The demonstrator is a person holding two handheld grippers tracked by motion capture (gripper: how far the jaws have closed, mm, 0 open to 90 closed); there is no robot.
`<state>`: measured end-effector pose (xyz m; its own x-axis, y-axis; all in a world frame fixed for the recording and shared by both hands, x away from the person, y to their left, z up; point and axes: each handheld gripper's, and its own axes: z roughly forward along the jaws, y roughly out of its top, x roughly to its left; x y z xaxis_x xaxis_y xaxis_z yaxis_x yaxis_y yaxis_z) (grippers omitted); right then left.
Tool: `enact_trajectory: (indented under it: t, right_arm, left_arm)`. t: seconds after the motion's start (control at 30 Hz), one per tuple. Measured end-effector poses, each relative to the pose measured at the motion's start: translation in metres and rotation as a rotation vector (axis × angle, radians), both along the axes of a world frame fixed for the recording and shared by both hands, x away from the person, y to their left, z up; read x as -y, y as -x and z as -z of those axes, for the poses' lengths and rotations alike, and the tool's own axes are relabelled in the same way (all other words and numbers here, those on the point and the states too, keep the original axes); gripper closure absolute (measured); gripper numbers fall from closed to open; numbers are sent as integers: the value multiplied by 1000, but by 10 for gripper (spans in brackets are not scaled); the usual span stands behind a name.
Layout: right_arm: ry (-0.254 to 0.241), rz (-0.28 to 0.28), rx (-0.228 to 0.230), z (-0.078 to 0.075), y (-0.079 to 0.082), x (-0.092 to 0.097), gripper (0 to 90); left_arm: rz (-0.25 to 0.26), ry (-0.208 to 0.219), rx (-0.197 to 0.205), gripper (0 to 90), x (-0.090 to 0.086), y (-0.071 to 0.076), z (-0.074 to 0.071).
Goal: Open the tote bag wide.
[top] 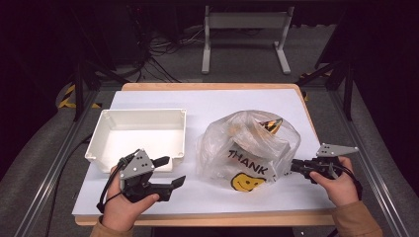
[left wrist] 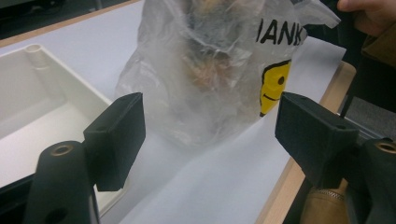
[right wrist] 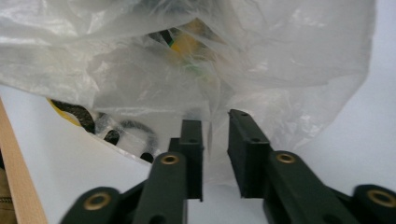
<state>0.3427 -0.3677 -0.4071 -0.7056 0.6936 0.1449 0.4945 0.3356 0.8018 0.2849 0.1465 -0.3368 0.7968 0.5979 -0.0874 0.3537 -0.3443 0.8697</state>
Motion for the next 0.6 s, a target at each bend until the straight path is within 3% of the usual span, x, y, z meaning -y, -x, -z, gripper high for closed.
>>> enact_trajectory:
  t: [0.1,0.2,0.4,0.47,0.6]
  right_arm:
    - [-10,42,29,-11,9,9,549]
    - [-19,60,52,-20,14,17,502]
    - [-92,100,153,-49,29,29,321]
    - [-117,92,197,-57,29,27,297]
    - [-157,73,240,-67,26,22,299]
  left_arm:
    - [16,0,10,248,6,0,-1]
    - [25,1,27,248,9,0,-4]
    - [16,5,30,244,10,-1,-3]
    - [14,1,23,244,9,-1,-3]
    - [14,-1,24,244,9,-1,-3]
